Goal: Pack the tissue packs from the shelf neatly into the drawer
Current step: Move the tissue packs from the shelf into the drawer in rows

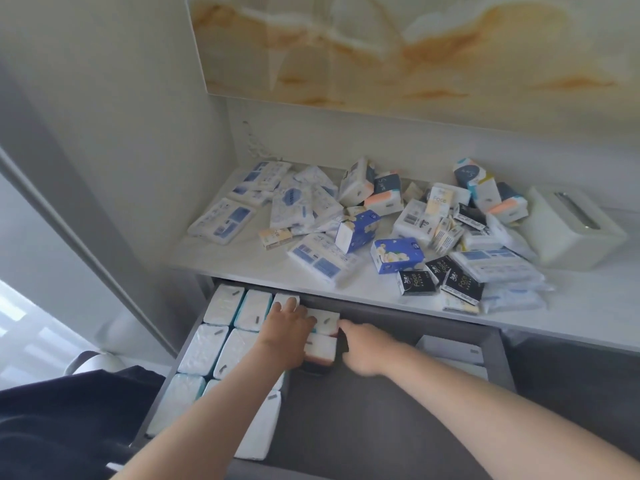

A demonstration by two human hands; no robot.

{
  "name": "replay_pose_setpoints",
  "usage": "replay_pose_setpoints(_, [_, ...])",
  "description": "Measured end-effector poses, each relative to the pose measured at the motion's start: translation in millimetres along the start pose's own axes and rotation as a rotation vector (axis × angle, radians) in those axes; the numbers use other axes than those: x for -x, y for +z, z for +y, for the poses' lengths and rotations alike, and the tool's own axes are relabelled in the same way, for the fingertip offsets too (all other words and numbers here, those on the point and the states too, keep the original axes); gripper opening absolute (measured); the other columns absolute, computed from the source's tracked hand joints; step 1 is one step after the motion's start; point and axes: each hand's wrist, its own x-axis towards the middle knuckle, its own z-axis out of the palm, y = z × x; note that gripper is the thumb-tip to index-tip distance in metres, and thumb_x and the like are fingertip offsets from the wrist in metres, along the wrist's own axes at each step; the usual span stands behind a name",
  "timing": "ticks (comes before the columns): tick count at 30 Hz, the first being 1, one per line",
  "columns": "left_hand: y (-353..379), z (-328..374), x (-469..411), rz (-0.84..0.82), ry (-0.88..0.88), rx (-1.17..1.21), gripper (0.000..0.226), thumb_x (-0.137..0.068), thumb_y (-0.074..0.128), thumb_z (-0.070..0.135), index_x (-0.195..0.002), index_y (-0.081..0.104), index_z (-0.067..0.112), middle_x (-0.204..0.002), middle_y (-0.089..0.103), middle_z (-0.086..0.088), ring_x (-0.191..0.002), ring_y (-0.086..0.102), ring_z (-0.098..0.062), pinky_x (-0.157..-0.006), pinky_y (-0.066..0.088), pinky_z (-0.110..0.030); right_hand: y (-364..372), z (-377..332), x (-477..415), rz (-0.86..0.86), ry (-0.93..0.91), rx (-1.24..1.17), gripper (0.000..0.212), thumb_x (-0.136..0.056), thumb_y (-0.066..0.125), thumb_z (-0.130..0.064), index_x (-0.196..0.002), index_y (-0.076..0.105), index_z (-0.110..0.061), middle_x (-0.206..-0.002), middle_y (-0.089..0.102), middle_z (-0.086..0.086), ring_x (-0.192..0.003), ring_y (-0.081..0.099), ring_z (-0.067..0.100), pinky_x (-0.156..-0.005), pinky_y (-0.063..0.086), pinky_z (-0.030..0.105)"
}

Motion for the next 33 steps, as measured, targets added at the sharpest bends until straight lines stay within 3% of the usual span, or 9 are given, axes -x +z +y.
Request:
replay_pose_setpoints(4, [-49,-9,-9,0.164,-0.086,0.376,0.04,-0.086,0.055,0.042,-0.125,0.052,0.03,-0.12,0.061,0.004,-0.11,0.055,-0.019,-0.091,0.044,-0.034,-72,-1,14,0.163,-0.14,-0.006,0.033,-0.094,0.051,-0.025,-0.125,0.061,-0.029,-0.119,0.064,-0.002,-0.108,0.06,0.022,-0.084,0.048,0.031])
replay_pose_setpoints(8, [-107,-17,-36,0.29,-0.179,0.591,0.028,-0.089,0.054,0.041,-0.116,0.052,0.032,-0.103,0.068,0.009,-0.095,0.062,-0.018,-0.077,0.048,-0.03,-135,10,14,0.4,-0.198,-0.036,0.03,-0.096,0.047,-0.019,-0.115,0.068,-0.03,-0.106,0.064,-0.008,-0.102,0.06,0.018,-0.076,0.044,0.03])
replay_pose_setpoints(13, [-163,-16,-89,0.372,-0.159,0.683,0.032,-0.09,0.052,0.029,-0.122,0.052,0.027,-0.109,0.067,0.001,-0.098,0.06,-0.023,-0.079,0.05,-0.033,-190,49,-19,0.614,-0.104,-0.021,0.029,-0.094,0.05,-0.019,-0.116,0.067,-0.027,-0.121,0.067,-0.002,-0.104,0.061,0.02,-0.08,0.047,0.031])
replay_pose_setpoints(19, [-181,-7,-161,0.373,-0.112,0.54,0.052,-0.089,0.061,0.034,-0.137,0.045,0.022,-0.132,0.051,-0.005,-0.122,0.046,-0.026,-0.097,0.045,-0.042,-209,92,-82,0.62,-0.05,-0.019,0.049,-0.088,0.06,-0.014,-0.136,0.052,-0.023,-0.142,0.043,0.006,-0.125,0.05,0.029,-0.095,0.047,0.039])
replay_pose_setpoints(22, [-177,-5,-192,0.331,-0.138,0.429,0.073,-0.086,0.063,0.037,-0.148,0.028,0.021,-0.15,0.03,-0.007,-0.132,0.033,-0.03,-0.103,0.04,-0.045,-214,98,-112,0.627,-0.073,0.028,0.058,-0.086,0.064,-0.018,-0.14,0.046,-0.026,-0.149,0.032,0.007,-0.123,0.049,0.035,-0.088,0.049,0.042])
replay_pose_setpoints(25, [-172,-7,-220,0.223,-0.168,0.43,0.089,-0.087,0.06,0.041,-0.154,0.004,0.025,-0.16,0.001,-0.005,-0.143,0.017,-0.035,-0.109,0.036,-0.05,-220,97,-135,0.575,-0.046,0.159,0.066,-0.084,0.068,-0.023,-0.143,0.041,-0.036,-0.161,0.012,0.005,-0.115,0.055,0.037,-0.076,0.043,0.034])
replay_pose_setpoints(28, [-166,-12,-238,0.16,-0.155,0.485,0.083,-0.089,0.057,0.04,-0.154,0.007,0.031,-0.159,-0.001,-0.004,-0.141,0.02,-0.037,-0.109,0.035,-0.049,-225,92,-149,0.517,0.042,0.246,0.073,-0.085,0.066,-0.017,-0.148,0.033,-0.033,-0.165,-0.002,0.01,-0.118,0.054,0.037,-0.078,0.042,0.036])
replay_pose_setpoints(31, [-159,-11,-244,0.184,-0.152,0.51,0.076,-0.089,0.055,0.038,-0.152,0.013,0.032,-0.157,0.002,-0.004,-0.138,0.025,-0.037,-0.106,0.036,-0.047,-228,90,-156,0.521,0.055,0.303,0.072,-0.085,0.066,-0.008,-0.147,0.034,-0.025,-0.164,-0.001,0.014,-0.113,0.057,0.038,-0.072,0.04,0.035])
replay_pose_setpoints(33, [-156,-11,-245,0.205,-0.146,0.507,0.075,-0.09,0.054,0.039,-0.152,0.013,0.032,-0.157,0.003,-0.005,-0.137,0.025,-0.037,-0.105,0.037,-0.047,-228,91,-159,0.56,-0.004,0.341,0.066,-0.084,0.065,-0.003,-0.143,0.04,-0.02,-0.16,0.014,0.016,-0.109,0.058,0.038,-0.068,0.04,0.035])
